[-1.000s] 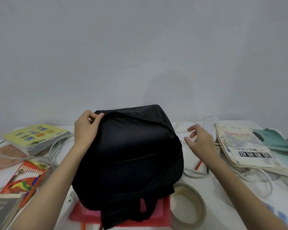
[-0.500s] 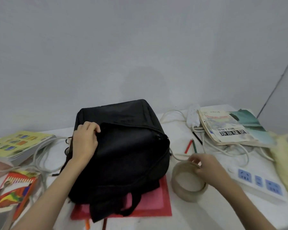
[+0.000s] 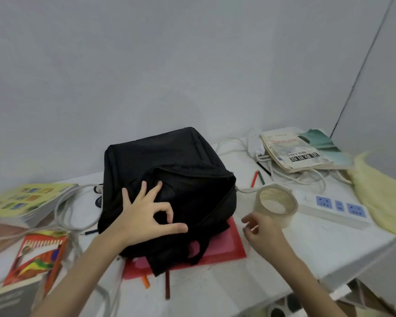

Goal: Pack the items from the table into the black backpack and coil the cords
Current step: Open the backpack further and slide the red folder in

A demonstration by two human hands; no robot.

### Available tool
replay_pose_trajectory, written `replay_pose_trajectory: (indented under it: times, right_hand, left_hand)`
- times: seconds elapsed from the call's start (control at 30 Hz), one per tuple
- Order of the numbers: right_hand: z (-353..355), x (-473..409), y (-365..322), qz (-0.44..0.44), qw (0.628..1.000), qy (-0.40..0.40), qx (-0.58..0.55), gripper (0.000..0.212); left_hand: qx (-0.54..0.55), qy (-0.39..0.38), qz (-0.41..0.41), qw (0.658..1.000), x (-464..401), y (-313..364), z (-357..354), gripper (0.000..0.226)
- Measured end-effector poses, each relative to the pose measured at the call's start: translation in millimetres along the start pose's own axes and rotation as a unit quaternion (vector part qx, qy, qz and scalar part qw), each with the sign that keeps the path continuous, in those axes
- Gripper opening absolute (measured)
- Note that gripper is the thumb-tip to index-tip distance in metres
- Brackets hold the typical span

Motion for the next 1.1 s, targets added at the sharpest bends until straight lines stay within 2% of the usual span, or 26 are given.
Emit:
replay_pose_trajectory:
  times: [0.07,0.13,0.2,0.3,0.43,0.53,0.7,0.83,0.97,1.1]
  right_hand:
    - [-16,2,1,-0.036,0.999,-0.005,-0.02,0.027]
    - [-25,1,-4,-0.07,0.996,-0.004,-0.048,0.038]
    - [-32,-2,-8,-0.103,0.994,-0.022,-0.044,0.041]
    - [-39,-6,-14,-0.106,0.991,-0.079,-0.013,0.034]
    - [-35,-7,-23,-0.08,0.99,-0.112,-0.031,0.016]
    - [-18,4,-14,-0.078,0.987,-0.101,-0.101,0.022]
    - [28,39,19,-0.155,0.932,-0.137,-0.298,0.041]
    - [66,66,50,-0.16,0.924,-0.163,-0.307,0.035]
    - [85,85,72,-0.171,0.918,-0.169,-0.314,0.032]
    - [97,103,88,-0.159,0.916,-0.166,-0.329,0.033]
  left_hand:
    - [-0.019,-0.047,-0.005,0.999,7,5,-6,0.082]
    - [-0.093,-0.094,-0.021,0.991,15,8,-15,0.07]
    - [-0.148,-0.094,-0.03,0.984,20,8,-21,0.058]
    - [-0.09,-0.02,0.005,0.996,21,7,-15,0.038]
    - [-0.023,0.089,0.036,0.995,27,5,-7,0.035]
    - [0.003,0.135,0.051,0.99,37,9,-11,0.031]
    - [0.064,0.183,0.08,0.978,51,14,-22,0.033]
    - [0.117,0.226,0.093,0.963,67,17,-32,0.037]
    - [0.121,0.247,0.101,0.956,90,28,-52,0.051]
    - [0.222,0.336,0.104,0.909,128,54,-68,0.039]
Point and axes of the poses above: each hand's wrist, its own x-axis away from the middle knuckle, its own z-axis out of the back of the hand, y = z × x, the point moved 5 cm from there along -x, towards the middle knuckle, and after that the axes turned 4 degrees about y, right-handed, at the moved point
